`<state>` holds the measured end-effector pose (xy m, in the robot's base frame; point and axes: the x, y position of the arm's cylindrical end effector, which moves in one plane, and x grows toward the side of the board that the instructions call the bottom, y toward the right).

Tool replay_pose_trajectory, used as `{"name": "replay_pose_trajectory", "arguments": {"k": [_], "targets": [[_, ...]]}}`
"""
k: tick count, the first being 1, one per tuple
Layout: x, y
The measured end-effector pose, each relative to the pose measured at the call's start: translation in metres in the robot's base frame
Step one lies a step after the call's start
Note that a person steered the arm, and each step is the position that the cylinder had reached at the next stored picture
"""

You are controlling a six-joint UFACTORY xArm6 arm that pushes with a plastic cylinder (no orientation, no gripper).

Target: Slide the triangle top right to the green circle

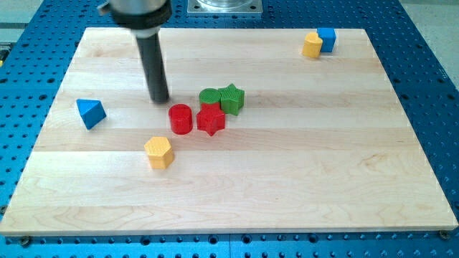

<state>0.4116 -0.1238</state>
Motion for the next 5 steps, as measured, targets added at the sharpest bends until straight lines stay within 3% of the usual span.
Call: {"name": "replay_pose_trajectory", "arguments": {"k": [1, 2, 3, 4, 5], "targets": [[0.045, -0.050], [0.051, -0.125], [0.004, -0.101], [-0.058, -0.023], [-0.083, 0.034]]}}
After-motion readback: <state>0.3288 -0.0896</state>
